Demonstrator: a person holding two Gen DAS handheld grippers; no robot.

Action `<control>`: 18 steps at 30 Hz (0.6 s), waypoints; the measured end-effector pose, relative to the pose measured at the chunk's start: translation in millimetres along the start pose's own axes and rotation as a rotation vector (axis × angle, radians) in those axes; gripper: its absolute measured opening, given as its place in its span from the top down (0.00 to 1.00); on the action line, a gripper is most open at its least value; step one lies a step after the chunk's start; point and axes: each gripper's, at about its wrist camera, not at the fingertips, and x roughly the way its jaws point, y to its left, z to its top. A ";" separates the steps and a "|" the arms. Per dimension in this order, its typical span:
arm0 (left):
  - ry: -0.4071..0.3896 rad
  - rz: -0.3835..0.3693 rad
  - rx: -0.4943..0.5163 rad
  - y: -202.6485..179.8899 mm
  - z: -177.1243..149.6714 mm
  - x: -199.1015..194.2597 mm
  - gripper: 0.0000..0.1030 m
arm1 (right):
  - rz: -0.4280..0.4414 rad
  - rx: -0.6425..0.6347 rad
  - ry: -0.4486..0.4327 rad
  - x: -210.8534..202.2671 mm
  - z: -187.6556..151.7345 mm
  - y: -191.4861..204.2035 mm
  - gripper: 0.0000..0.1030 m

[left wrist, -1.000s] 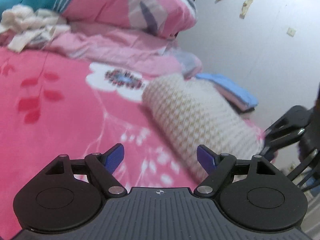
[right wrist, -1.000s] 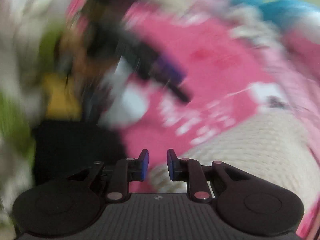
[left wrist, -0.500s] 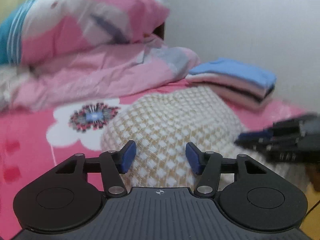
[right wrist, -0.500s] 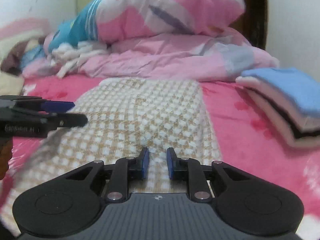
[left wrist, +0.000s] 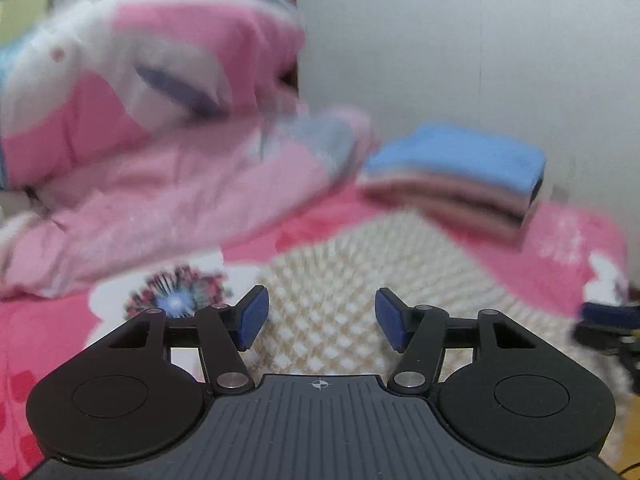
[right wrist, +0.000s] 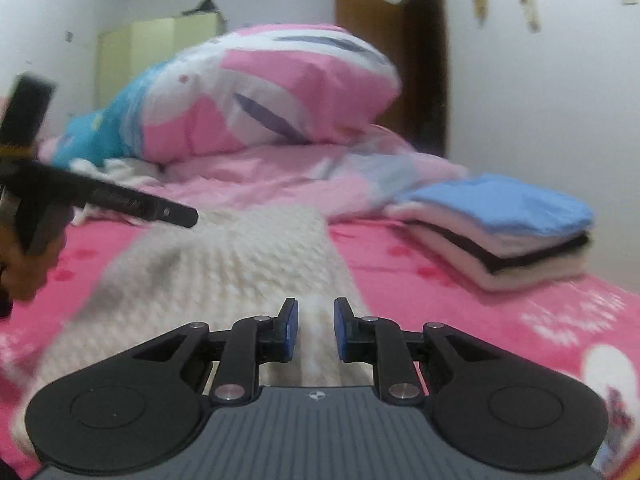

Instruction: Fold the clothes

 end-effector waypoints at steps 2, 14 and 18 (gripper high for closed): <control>0.013 0.017 0.039 -6.7 0.8 3.1 0.40 | 0.006 0.045 0.017 1.5 -12.7 -8.8 0.80; -0.039 0.039 0.340 -75.1 24.2 9.8 0.37 | 0.009 0.163 -0.144 -48.9 -36.0 -32.7 0.81; 0.017 0.069 0.478 -110.6 14.6 43.5 0.39 | 0.027 0.156 -0.177 -57.4 -36.8 -35.1 0.81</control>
